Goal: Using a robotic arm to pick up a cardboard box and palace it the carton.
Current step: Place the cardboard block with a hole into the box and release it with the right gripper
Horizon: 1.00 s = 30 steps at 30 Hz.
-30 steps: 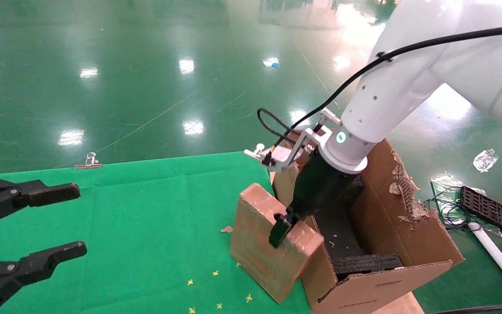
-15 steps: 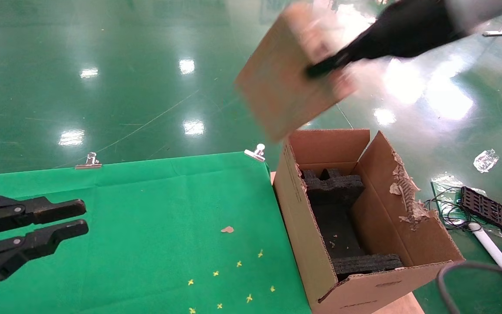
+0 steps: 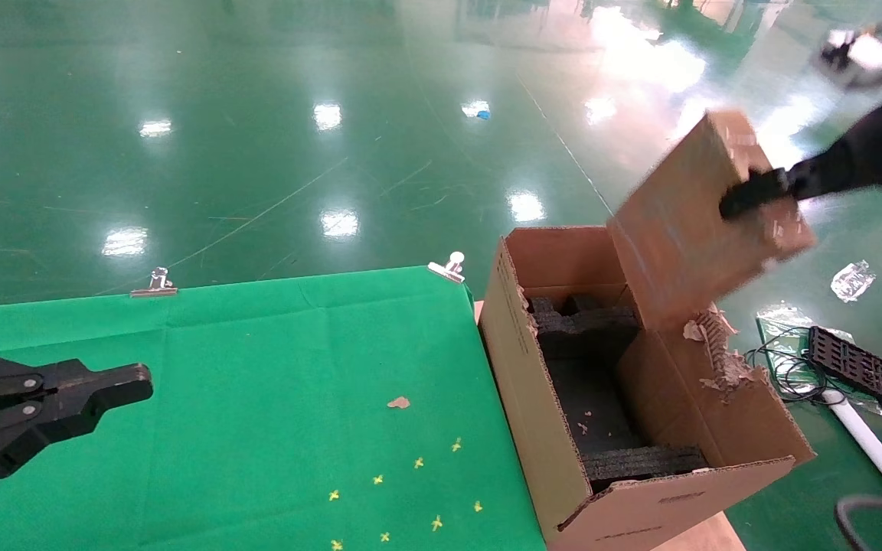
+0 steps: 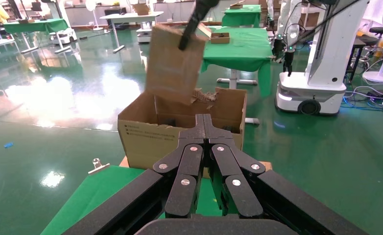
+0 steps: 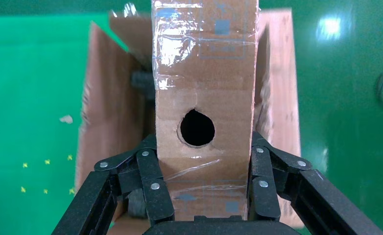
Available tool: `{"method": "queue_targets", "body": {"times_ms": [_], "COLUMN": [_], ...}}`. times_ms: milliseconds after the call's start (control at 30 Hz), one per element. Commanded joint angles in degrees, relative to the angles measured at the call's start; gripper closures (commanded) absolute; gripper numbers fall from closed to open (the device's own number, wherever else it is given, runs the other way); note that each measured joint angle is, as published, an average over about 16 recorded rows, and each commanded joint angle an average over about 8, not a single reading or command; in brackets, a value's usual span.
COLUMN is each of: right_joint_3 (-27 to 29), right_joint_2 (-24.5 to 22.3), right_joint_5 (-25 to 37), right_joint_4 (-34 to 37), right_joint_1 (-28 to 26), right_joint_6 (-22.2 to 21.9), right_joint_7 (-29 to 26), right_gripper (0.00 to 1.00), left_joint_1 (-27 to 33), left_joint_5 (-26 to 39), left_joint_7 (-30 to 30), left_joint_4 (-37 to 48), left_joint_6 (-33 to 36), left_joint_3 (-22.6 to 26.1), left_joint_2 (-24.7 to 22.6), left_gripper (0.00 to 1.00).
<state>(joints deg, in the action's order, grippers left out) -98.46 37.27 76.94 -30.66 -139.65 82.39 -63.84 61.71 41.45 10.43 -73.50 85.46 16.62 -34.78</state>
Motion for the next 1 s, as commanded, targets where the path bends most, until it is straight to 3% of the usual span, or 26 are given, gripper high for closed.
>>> {"method": "queue_targets", "body": {"times_ms": [33,67,100,567,1000], "right_joint_3": [-0.55,-0.78,-1.03,-3.32,-4.37], "right_joint_2": [-0.49,-0.57,-0.62,0.19,4.18], "right_joint_5": [0.12,0.19,0.31,1.09,1.00], "right_joint_4": [0.87,1.15,1.41,5.13,9.72], "right_joint_1": [1.51,2.33,3.17,12.82,21.08], "right_joint_6": [0.01,-0.23,-0.46,-3.47,-7.46], "right_joint_7": [-1.27,-1.60,-1.84,-0.52,-1.76], "right_gripper": [1.00,1.00,1.00,1.00,1.00], "left_joint_1": [0.00,0.00,0.00,0.01,0.02], "left_joint_5": [0.00,-0.01,-0.01,-0.04,-0.08], "left_joint_7": [0.00,-0.01,-0.01,-0.03,-0.06], "left_joint_4": [0.00,0.00,0.00,0.00,0.00], "left_joint_6": [0.00,0.00,-0.01,-0.03,-0.05], "left_joint_3": [0.01,0.01,0.01,0.06,0.11], "left_joint_2": [0.00,0.00,0.01,0.03,0.05], "left_gripper": [0.07,0.00,0.00,0.00,0.00]}}
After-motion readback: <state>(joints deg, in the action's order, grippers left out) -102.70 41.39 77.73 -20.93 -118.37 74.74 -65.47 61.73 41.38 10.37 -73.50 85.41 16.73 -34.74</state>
